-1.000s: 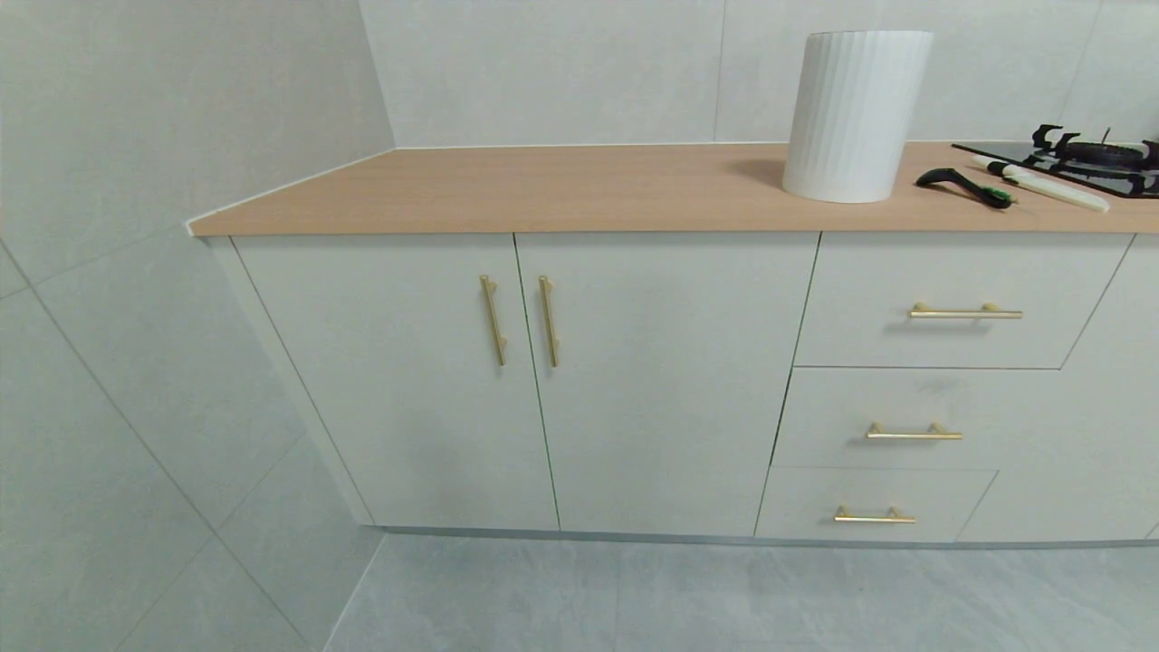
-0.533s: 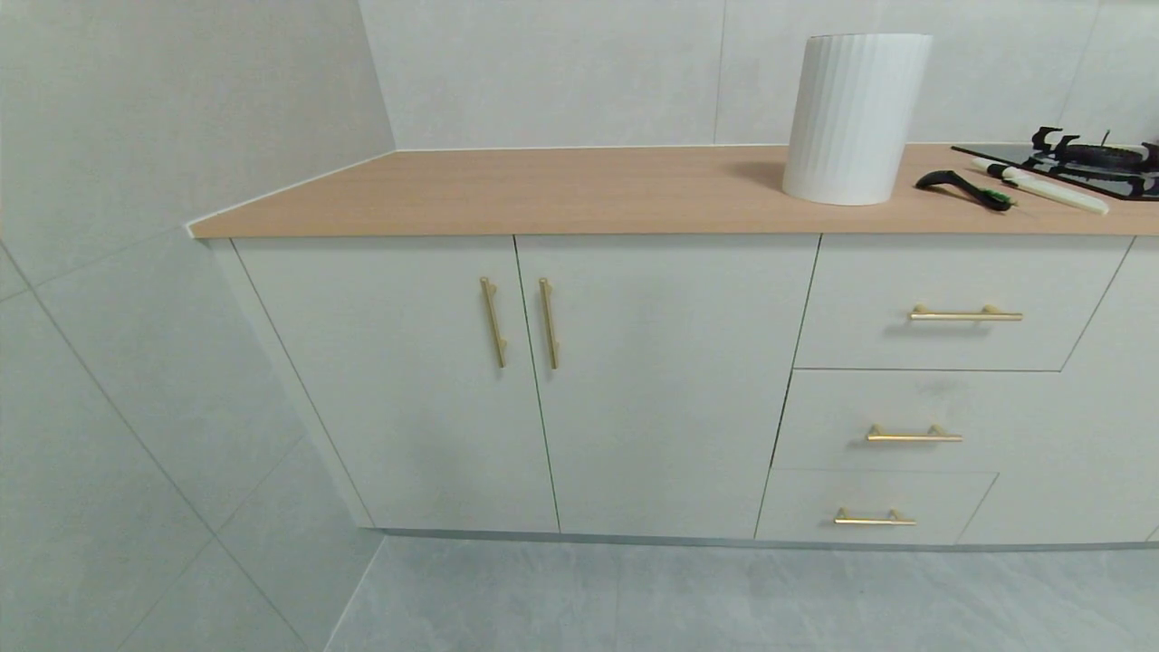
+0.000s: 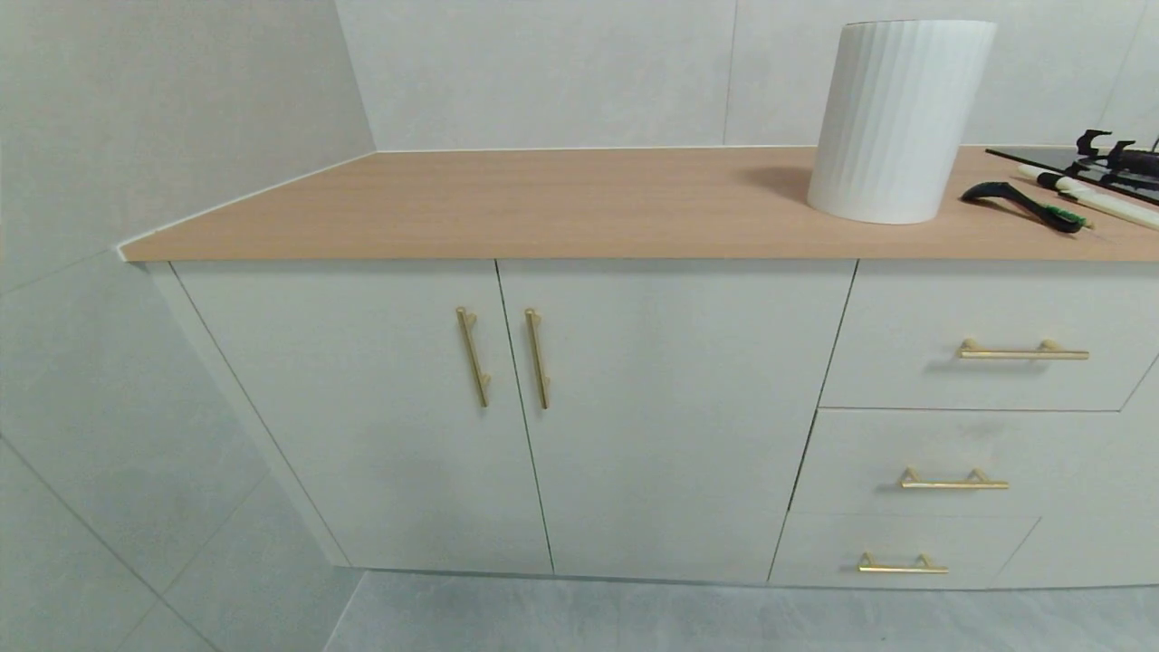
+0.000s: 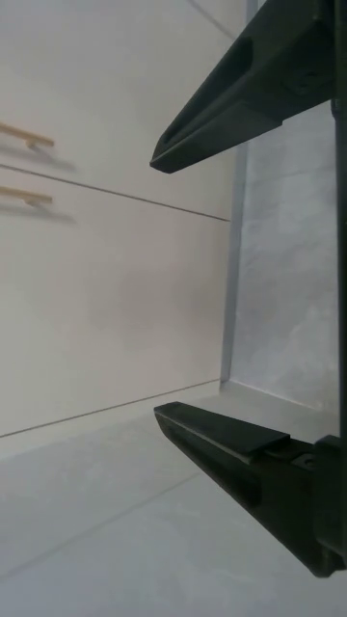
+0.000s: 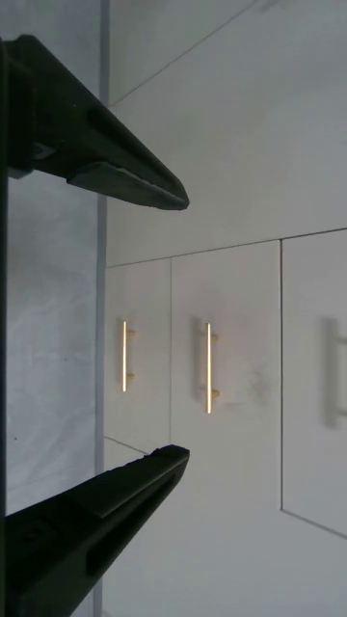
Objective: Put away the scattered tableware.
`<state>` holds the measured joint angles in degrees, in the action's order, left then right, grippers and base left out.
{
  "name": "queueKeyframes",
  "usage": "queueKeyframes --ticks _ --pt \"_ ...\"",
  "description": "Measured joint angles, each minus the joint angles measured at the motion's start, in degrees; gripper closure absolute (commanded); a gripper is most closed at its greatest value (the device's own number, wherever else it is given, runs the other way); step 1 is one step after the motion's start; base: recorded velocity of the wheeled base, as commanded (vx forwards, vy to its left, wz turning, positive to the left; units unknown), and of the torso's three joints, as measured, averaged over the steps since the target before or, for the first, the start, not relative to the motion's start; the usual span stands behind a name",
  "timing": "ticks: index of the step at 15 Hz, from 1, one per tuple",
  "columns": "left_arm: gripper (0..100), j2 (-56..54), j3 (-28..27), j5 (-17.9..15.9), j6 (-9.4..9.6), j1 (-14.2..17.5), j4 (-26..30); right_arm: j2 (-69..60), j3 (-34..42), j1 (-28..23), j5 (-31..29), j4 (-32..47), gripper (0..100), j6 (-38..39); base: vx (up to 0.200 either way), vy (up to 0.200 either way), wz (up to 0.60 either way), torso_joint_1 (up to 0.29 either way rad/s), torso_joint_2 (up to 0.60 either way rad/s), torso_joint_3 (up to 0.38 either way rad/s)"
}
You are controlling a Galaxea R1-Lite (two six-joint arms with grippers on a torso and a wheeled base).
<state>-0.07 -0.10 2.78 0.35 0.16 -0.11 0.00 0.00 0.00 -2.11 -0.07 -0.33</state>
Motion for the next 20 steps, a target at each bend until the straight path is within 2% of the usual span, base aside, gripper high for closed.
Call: queueKeyframes --ticks 2,14,17,20 --pt "0 0.0 0.0 0.0 -0.06 0.0 0.0 0.0 0.0 0.0 0.1 0.0 0 0.0 0.0 0.0 -0.6 0.0 0.0 0.005" --pt "0 0.0 0.0 0.0 -0.79 0.0 0.0 0.0 0.0 0.0 0.1 0.0 0 0.0 0.0 0.0 0.0 0.0 0.0 0.0" --pt "0 0.0 0.0 0.0 -0.79 0.0 0.0 0.0 0.0 0.0 0.1 0.0 0 -0.2 0.0 0.0 0.6 0.002 0.0 -0.001" --pt "0 0.0 0.0 0.1 -0.87 0.0 -0.1 0.0 0.0 0.0 0.0 0.0 0 -0.1 0.0 0.0 0.0 0.0 0.0 0.0"
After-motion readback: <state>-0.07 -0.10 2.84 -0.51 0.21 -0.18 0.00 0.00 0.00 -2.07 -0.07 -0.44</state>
